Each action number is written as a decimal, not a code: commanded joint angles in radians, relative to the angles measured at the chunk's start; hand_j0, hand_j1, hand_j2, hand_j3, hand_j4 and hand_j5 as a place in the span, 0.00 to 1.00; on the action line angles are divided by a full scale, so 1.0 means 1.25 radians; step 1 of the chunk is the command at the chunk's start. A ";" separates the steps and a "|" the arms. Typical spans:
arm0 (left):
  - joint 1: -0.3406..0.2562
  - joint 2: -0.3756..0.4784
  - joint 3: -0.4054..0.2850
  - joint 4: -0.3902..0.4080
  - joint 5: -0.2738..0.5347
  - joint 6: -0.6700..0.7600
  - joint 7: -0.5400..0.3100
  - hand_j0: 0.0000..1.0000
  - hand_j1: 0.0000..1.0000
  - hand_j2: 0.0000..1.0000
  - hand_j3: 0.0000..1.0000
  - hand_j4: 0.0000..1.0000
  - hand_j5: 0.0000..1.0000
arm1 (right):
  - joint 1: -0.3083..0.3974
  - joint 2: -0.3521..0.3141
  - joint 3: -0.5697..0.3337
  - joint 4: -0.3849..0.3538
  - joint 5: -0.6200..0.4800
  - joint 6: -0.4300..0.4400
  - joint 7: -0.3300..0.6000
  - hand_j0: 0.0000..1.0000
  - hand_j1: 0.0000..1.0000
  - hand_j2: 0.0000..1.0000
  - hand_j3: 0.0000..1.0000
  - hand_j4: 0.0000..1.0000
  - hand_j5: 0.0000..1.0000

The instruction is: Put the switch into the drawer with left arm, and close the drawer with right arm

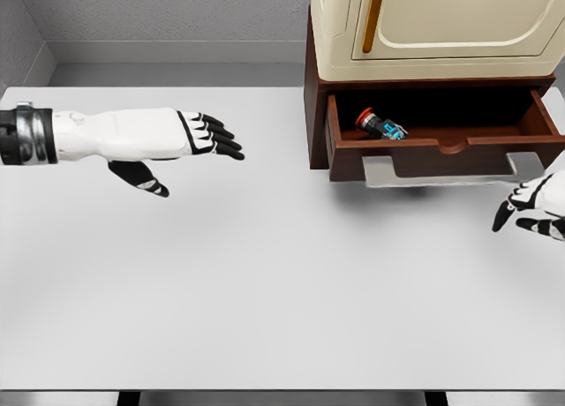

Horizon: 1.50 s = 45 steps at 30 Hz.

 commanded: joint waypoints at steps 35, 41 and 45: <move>0.001 0.004 -0.002 -0.001 0.005 0.002 -0.001 1.00 1.00 1.00 1.00 1.00 1.00 | -0.215 0.080 0.167 0.078 -0.003 0.002 -0.001 0.50 0.50 0.50 0.50 0.50 0.50; 0.002 0.003 -0.003 -0.002 0.006 0.002 -0.001 1.00 1.00 1.00 1.00 1.00 1.00 | -0.237 0.080 0.167 0.095 -0.004 0.002 -0.001 0.50 0.50 0.50 0.50 0.50 0.50; 0.002 0.003 -0.003 -0.002 0.006 0.002 -0.001 1.00 1.00 1.00 1.00 1.00 1.00 | -0.279 0.080 0.201 0.116 -0.003 0.002 -0.001 0.50 0.50 0.50 0.50 0.50 0.50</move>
